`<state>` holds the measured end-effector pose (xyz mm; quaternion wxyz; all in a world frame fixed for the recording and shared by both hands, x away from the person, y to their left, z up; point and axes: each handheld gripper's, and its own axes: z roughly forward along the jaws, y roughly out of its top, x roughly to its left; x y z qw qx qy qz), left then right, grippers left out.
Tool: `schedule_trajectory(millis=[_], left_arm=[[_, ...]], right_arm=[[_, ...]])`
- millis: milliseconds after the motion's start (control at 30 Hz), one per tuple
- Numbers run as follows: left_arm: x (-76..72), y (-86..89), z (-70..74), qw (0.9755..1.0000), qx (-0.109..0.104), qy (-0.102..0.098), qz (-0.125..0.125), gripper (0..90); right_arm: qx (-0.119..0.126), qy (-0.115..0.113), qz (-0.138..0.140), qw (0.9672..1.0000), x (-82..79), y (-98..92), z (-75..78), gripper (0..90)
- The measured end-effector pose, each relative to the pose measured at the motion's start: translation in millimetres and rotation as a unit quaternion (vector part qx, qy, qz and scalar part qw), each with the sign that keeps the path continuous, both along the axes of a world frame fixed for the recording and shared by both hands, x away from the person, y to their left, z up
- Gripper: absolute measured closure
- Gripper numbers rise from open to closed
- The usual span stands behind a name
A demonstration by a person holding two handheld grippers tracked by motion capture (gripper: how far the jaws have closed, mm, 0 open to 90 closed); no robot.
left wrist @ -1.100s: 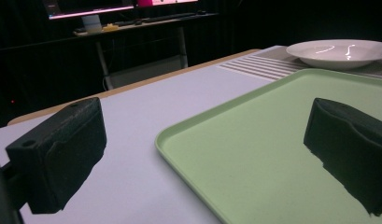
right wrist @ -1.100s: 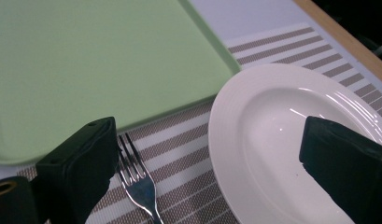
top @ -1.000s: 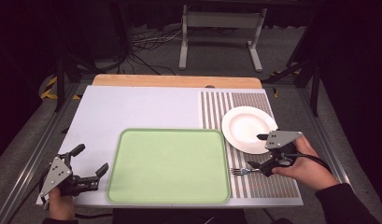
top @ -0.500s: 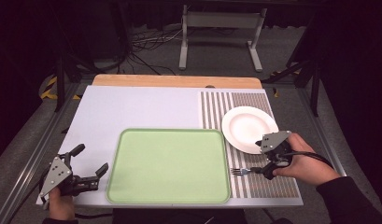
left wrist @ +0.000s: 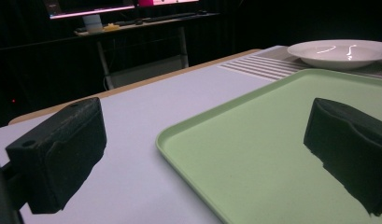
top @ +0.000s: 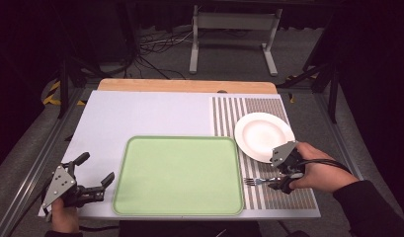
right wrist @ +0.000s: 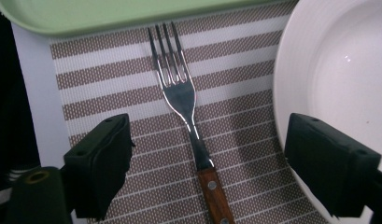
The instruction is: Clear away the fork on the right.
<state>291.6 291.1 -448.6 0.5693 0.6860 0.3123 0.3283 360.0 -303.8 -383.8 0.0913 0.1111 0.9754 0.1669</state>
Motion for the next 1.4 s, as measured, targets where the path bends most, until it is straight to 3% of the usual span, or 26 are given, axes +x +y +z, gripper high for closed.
schedule_trajectory(millis=[133,300,633,767,933,1033,1200,1400], left_arm=[[0.1,0.0,-0.1,1.0000,0.001,0.001,0.001,0.0],[0.2,-0.1,-0.2,1.0000,0.000,0.001,0.000,0.0],[0.2,-0.1,-0.2,1.0000,0.000,0.001,0.000,0.0],[0.4,-0.5,-0.3,1.0000,0.001,0.000,0.000,0.0],[0.4,-0.5,-0.1,1.0000,0.001,-0.001,-0.001,0.0],[0.3,-0.5,-0.2,1.0000,-0.001,0.000,0.000,0.0],[0.1,-0.5,0.0,1.0000,0.000,-0.001,-0.001,0.0],[0.2,-0.5,-0.1,1.0000,0.000,-0.001,-0.001,0.0]], right_arm=[[-0.024,0.000,0.010,0.9996,2.3,0.3,-4.2,15.1],[-0.057,0.023,0.021,0.9979,2.7,0.2,-10.4,14.6],[-0.073,0.037,0.026,0.9963,9.4,-4.2,-19.3,21.9],[-0.088,0.049,0.040,0.9942,12.6,-5.9,-23.8,35.5],[-0.116,0.055,0.056,0.9901,16.4,-5.9,-24.6,47.8],[-0.119,0.057,0.056,0.9896,18.4,-5.3,-25.2,53.5],[-0.141,0.067,0.067,0.9855,18.8,-2.0,-26.5,65.6],[-0.157,0.058,0.083,0.9824,18.6,1.1,-28.7,76.1]])
